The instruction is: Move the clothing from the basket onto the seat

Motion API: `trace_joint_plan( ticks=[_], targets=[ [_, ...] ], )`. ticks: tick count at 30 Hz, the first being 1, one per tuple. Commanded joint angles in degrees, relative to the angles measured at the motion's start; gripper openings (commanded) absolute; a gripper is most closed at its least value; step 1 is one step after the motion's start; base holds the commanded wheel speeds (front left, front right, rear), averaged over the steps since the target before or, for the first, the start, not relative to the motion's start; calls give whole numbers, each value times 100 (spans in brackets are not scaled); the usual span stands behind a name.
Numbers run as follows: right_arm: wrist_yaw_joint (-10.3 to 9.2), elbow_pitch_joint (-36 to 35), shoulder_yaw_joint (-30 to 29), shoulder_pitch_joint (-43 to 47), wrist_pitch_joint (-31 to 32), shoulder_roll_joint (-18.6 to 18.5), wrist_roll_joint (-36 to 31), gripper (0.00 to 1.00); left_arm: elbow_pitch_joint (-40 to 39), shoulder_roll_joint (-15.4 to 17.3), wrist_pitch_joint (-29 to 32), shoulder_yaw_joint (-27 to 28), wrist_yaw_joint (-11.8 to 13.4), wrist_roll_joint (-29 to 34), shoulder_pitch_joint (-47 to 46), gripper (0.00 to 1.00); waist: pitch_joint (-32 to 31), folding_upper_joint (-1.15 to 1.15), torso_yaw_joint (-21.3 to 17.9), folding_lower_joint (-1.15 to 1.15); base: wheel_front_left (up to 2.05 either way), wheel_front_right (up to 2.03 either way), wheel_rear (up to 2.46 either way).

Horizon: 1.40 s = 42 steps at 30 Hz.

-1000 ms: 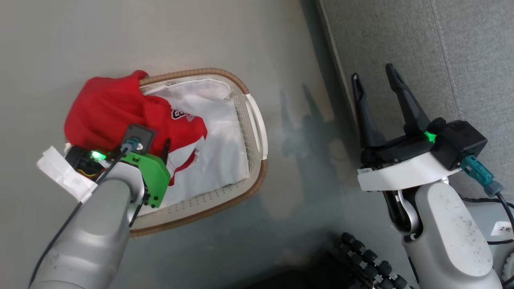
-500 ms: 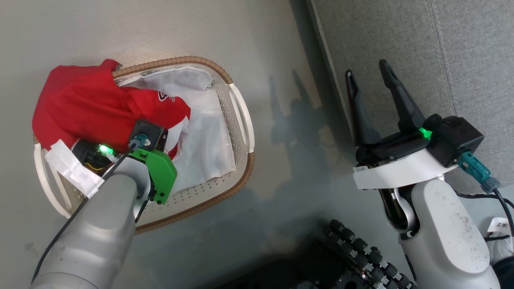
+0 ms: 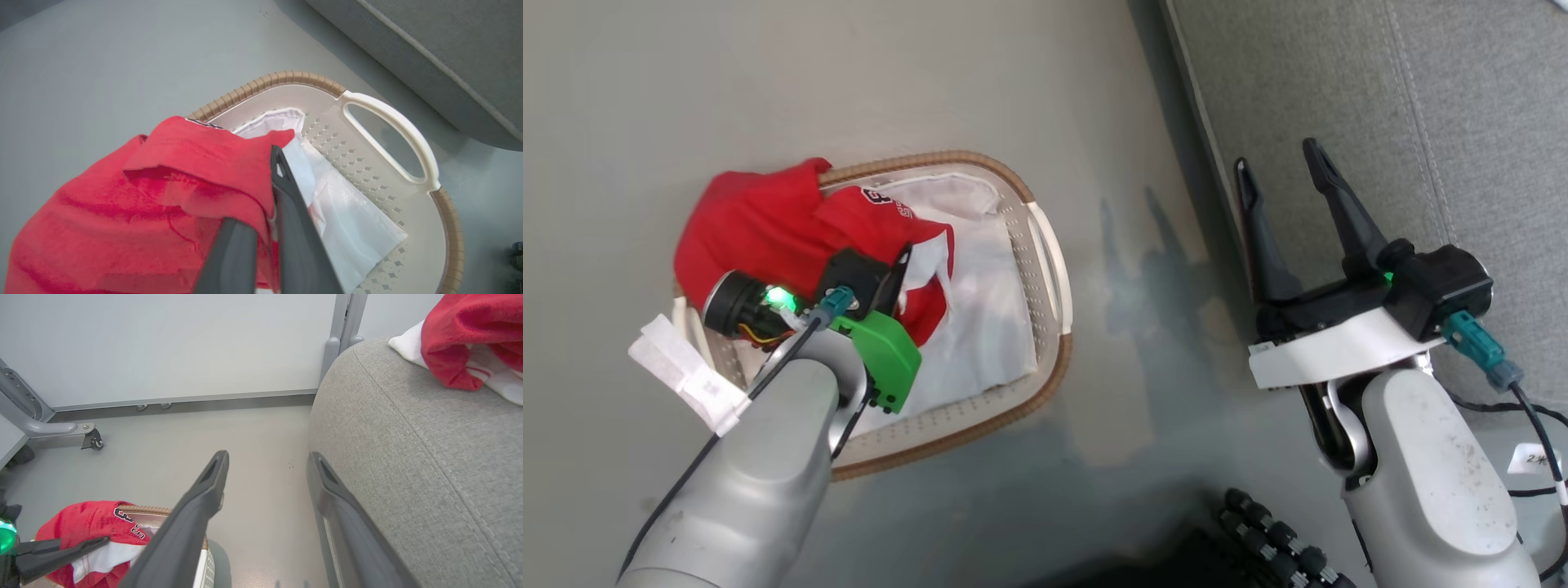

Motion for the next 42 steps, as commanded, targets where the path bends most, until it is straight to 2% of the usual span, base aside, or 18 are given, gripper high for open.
trace_joint_plan(
  ticks=[1, 9, 16, 28, 35, 42],
  targets=[
    [-8, 60, -38, 131, -11, -22, -79, 100, -273, 23, -52, 48, 9, 41, 107, 0, -498, 0, 345, 0, 0, 0, 0],
    [-8, 376, -30, 476, -11, -24, -294, 100, -1459, 191, -44, -58, -3, 210, 720, 0, -1554, 0, 766, 0, 0, 0, 0],
    [-8, 622, -45, 846, -11, -25, -424, 100, -2031, 542, -36, -702, -11, 103, 800, 0, -2473, 0, 1006, 0, 0, 0, 0],
    [-8, 916, -73, 1330, -11, -23, -553, 100, -3231, 1239, 609, -1847, -12, -362, -264, 0, -3621, 0, 1202, 0, 0, 0, 0],
    [-8, 896, 55, 1328, -11, -23, -593, 100, -3680, 1439, 891, -2175, -12, -619, -1083, 0, -3927, 0, 1164, 0, 0, 0, 0],
    [-8, 877, 319, 1024, -11, -23, -642, 100, -3721, 1472, 938, -2310, -13, -772, -1627, 0, -4022, 0, 1091, 0, 0, 0, 0]
  ],
)
